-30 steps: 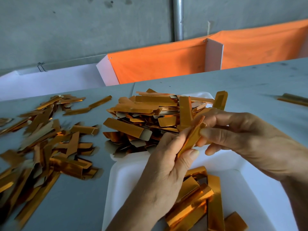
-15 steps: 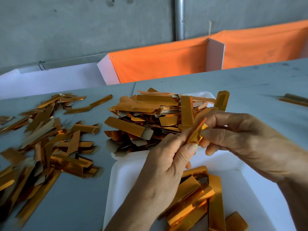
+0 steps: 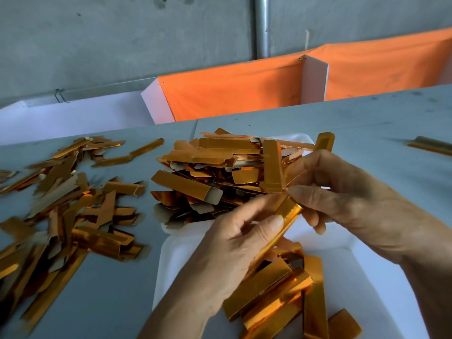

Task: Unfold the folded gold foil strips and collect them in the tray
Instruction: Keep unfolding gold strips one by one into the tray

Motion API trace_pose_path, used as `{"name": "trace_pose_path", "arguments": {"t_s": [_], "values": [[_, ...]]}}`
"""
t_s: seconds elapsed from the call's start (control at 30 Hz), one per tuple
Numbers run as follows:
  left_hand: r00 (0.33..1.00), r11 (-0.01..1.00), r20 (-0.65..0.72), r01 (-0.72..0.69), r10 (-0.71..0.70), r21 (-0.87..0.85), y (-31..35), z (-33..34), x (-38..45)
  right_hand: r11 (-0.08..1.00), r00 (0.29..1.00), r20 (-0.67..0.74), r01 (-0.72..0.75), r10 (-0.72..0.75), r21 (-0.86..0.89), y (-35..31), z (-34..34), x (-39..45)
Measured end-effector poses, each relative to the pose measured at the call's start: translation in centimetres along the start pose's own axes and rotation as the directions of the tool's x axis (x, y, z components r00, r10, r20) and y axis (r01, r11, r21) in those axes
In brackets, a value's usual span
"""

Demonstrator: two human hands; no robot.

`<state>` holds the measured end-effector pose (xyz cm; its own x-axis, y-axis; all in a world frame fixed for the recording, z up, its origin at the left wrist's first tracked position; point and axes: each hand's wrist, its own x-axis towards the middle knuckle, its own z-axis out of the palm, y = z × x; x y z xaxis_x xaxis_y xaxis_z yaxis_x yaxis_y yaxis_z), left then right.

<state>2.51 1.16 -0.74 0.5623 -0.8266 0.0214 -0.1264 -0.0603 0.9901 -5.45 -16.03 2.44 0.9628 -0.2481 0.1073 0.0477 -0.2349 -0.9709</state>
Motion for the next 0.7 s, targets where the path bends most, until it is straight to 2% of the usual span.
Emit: {"name": "trace_pose_path", "arguments": {"t_s": [0.1, 0.2, 0.27, 0.33, 0.43, 0.47, 0.6, 0.67, 0.7], "values": [[0.993, 0.993, -0.055, -0.097, 0.1, 0.061, 0.1, 0.4, 0.2, 1.0, 1.0, 0.005, 0.0, 0.0, -0.031, -0.1, 0.0, 0.0], [0.967, 0.937, -0.074, -0.215, 0.243, 0.275, 0.2, 1.0, 0.2, 0.999, 1.0, -0.008, -0.015, 0.015, -0.031, -0.1, 0.0, 0.0], [0.937, 0.857, -0.103, -0.256, 0.334, 0.448, 0.2, 1.3, 0.2, 0.999, 0.999, -0.036, -0.031, 0.03, -0.028, -0.1, 0.2, 0.1], [0.906, 0.782, -0.158, -0.24, 0.394, 0.575, 0.2, 1.6, 0.2, 0.998, 0.997, -0.061, -0.053, 0.052, -0.016, 0.1, 0.5, 0.2], [0.841, 0.566, -0.165, -0.189, 0.516, 0.803, 0.5, 2.0, 0.3, 0.995, 0.994, -0.067, -0.088, 0.091, 0.038, 0.0, 0.7, 0.3], [0.834, 0.527, -0.16, -0.174, 0.527, 0.832, 0.7, 2.2, 0.3, 0.993, 0.992, -0.068, -0.099, 0.103, 0.062, 0.0, 0.7, 0.3], [0.858, 0.502, -0.136, -0.156, 0.496, 0.851, 0.8, 2.6, 0.4, 0.977, 0.991, -0.052, -0.11, 0.121, 0.18, 0.1, 0.4, 0.1], [0.859, 0.459, -0.107, -0.159, 0.501, 0.874, 0.7, 2.6, 0.4, 0.959, 0.993, -0.012, -0.114, 0.121, 0.26, 0.0, 0.2, 0.0], [0.86, 0.471, -0.106, -0.167, 0.5, 0.866, 0.7, 2.5, 0.4, 0.949, 0.992, 0.014, -0.121, 0.122, 0.292, 0.0, 0.1, 0.0]]}}
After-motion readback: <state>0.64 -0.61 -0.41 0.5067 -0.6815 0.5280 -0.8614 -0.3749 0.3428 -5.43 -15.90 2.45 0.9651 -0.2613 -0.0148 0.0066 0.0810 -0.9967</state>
